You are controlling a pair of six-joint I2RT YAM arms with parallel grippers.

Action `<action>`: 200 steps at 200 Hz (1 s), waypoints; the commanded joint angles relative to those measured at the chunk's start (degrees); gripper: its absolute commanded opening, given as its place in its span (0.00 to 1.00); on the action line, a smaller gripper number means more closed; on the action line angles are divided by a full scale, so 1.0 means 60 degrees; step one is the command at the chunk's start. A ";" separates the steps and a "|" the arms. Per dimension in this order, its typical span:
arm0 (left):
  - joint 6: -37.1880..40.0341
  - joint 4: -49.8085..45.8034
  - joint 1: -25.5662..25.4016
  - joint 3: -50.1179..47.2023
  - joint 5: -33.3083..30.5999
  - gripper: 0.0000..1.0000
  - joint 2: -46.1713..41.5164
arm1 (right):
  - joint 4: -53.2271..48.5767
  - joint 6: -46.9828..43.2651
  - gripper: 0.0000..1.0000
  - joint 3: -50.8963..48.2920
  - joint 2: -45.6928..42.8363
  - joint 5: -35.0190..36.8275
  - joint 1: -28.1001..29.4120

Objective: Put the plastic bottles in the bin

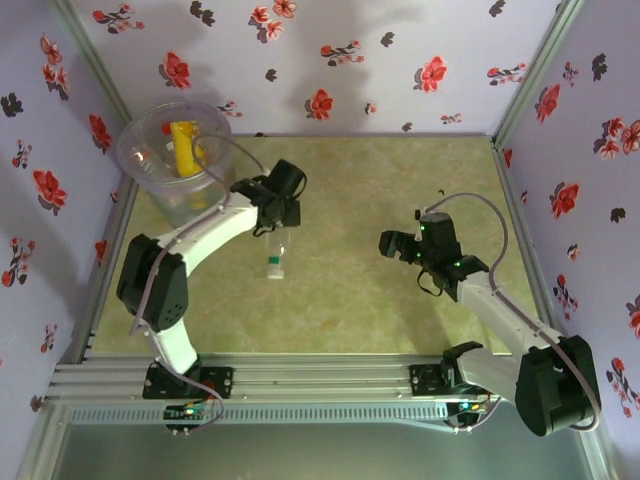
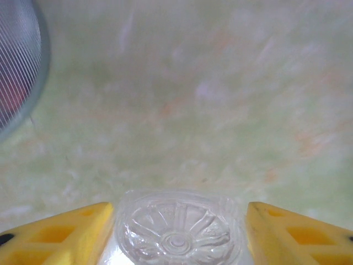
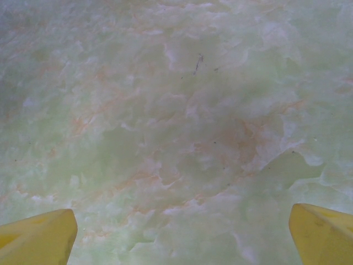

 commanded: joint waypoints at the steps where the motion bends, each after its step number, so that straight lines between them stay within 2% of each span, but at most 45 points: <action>1: 0.0851 -0.0296 -0.0066 0.1194 -0.0208 0.61 -0.0826 | 0.0112 -0.0154 0.99 -0.0005 0.0064 0.0235 -0.0058; 42: 0.2457 0.0319 0.0022 0.3756 -0.0555 0.52 -0.1025 | -0.0118 -0.0180 0.99 0.0189 0.0133 0.0209 -0.0054; 69: 0.3375 0.1013 0.0478 0.4786 -0.1491 0.48 -0.1151 | -0.0150 -0.0139 0.99 0.0121 -0.0079 0.0307 -0.0065; 127: 0.4201 0.4204 0.3090 0.4121 -0.2466 0.44 -0.2237 | -0.0475 -0.0373 0.99 0.0115 -0.0236 0.0585 -0.0062; 145: 0.4182 0.4626 0.3845 0.4199 -0.2565 0.43 -0.2249 | -0.0460 -0.0373 0.99 0.0113 -0.0240 0.0577 -0.0065; 162: 0.4288 0.5046 0.4298 0.3947 -0.2746 0.43 -0.2291 | -0.0386 -0.0329 0.99 0.0085 -0.0199 0.0561 -0.0057; 200: 0.4616 0.6570 0.4919 0.2004 -0.3074 0.39 -0.2612 | -0.0278 -0.0361 0.99 0.0055 -0.0070 0.0539 -0.0057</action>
